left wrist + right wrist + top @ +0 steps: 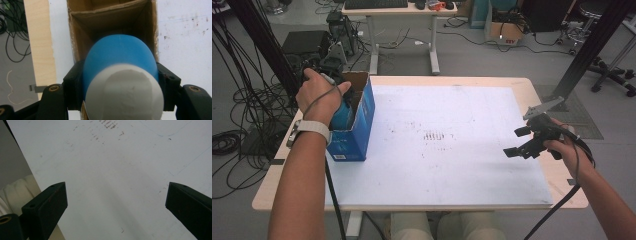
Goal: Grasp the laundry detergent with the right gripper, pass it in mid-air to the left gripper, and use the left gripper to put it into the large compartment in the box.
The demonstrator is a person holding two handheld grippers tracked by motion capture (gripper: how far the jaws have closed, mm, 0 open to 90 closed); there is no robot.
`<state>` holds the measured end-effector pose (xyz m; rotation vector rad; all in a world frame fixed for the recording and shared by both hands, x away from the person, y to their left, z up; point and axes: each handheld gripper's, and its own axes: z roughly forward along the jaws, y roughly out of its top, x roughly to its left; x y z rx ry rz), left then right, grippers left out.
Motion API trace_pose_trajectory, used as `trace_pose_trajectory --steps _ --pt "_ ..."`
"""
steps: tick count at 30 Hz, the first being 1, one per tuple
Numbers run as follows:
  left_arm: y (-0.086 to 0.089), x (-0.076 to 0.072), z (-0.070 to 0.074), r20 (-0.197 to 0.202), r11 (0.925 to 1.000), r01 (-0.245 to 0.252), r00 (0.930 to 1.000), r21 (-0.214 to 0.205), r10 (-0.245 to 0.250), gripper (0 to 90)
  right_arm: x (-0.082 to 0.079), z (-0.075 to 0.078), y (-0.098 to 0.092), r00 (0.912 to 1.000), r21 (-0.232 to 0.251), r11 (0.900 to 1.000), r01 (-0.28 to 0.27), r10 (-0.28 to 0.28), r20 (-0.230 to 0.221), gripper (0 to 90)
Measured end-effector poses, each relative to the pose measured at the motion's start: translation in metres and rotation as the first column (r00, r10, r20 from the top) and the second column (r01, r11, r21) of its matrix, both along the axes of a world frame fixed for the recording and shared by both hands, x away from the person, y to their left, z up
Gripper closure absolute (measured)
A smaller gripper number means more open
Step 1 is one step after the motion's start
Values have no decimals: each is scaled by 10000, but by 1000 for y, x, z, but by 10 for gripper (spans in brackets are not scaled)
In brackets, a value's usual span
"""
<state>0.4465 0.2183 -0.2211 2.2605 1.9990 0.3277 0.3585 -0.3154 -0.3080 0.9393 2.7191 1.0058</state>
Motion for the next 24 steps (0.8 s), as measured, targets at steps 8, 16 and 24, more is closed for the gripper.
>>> trace_pose_trajectory --steps 8,16,24 --pt "-3 1 -21 70 9999 18 10000 143 -19 374 0 -1 2 10000 -4 10000 4 -4 -51 41" --pt "-4 2 -38 -83 10000 -71 9999 31 72 374 1 -2 -1 9999 -21 9999 103 -103 -113 42" --pt "-3 4 -45 -271 9999 69 9996 77 -66 373 1 -5 -1 9996 -45 9999 128 -129 -231 42"
